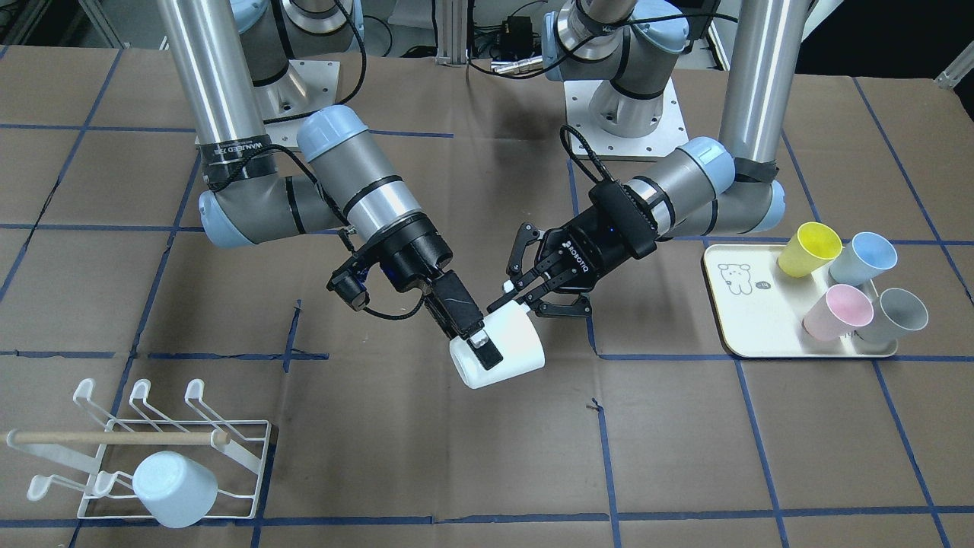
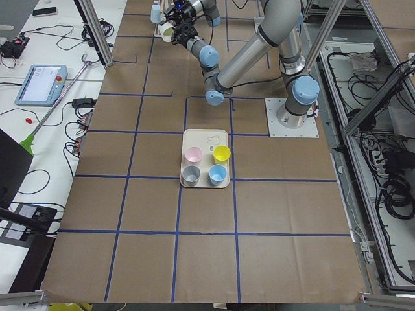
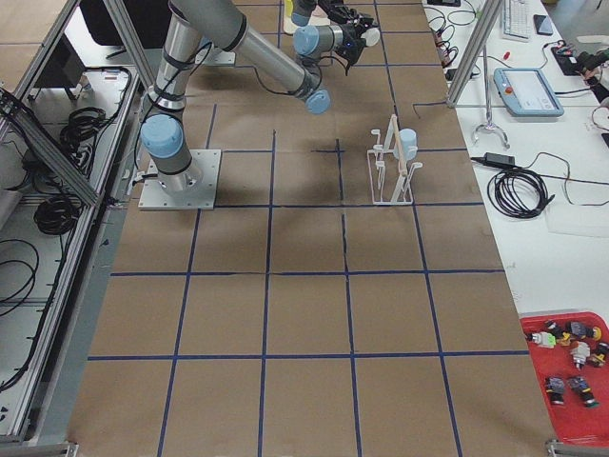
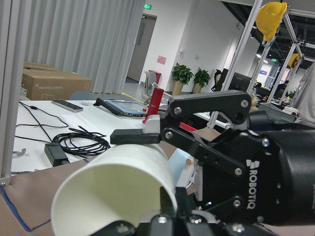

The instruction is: Transfer IKEA cup to right arm and place on rack

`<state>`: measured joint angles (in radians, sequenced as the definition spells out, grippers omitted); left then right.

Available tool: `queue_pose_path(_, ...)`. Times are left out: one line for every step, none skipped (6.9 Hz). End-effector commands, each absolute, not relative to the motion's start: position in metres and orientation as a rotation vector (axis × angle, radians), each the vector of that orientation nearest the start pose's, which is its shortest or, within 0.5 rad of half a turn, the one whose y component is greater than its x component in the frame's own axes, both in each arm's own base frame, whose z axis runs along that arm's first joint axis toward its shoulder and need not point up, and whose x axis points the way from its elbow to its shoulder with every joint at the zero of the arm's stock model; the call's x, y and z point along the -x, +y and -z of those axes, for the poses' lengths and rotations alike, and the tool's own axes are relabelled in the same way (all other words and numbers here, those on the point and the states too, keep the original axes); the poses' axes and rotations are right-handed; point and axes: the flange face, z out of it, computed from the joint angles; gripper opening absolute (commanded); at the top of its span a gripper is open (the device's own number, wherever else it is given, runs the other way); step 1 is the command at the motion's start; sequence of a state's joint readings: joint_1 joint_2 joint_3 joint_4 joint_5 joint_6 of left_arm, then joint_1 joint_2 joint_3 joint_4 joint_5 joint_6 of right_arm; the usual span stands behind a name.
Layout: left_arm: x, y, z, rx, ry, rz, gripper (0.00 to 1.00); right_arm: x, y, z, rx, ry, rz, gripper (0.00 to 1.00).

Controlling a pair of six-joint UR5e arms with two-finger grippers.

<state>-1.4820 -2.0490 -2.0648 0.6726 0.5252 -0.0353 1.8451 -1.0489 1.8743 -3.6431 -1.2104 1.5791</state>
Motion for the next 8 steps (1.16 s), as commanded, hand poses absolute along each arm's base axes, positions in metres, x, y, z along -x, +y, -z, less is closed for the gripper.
queue_pose_path(0.174,-0.514,-0.298,0.635,-1.828,-1.348,0.37,-0.324,-0.53,-0.309,-0.95,1.654,0.543,0.66)
queue_pose_path(0.173,-0.514,-0.298,0.631,-1.834,-1.353,0.51,-0.324,-0.53,-0.309,-0.95,1.654,0.543,0.64)
queue_pose_path(0.173,-0.515,-0.299,0.632,-1.834,-1.357,0.65,-0.324,-0.53,-0.309,-0.95,1.654,0.543,0.63)
queue_pose_path(0.173,-0.515,-0.301,0.633,-1.832,-1.36,0.77,-0.324,-0.53,-0.308,-0.951,1.655,0.54,0.58)
queue_pose_path(0.171,-0.513,-0.305,0.633,-1.831,-1.366,0.83,-0.324,-0.529,-0.309,-0.949,1.654,0.539,0.54)
queue_pose_path(0.164,-0.513,-0.308,0.623,-1.837,-1.374,0.9,-0.324,-0.529,-0.309,-0.95,1.655,0.538,0.51)
queue_pose_path(0.159,-0.515,-0.306,0.609,-1.844,-1.367,0.96,-0.323,-0.529,-0.309,-0.953,1.653,0.538,0.47)
queue_pose_path(0.143,-0.519,-0.305,0.579,-1.858,-1.371,0.98,-0.321,-0.531,-0.309,-0.956,1.651,0.542,0.46)
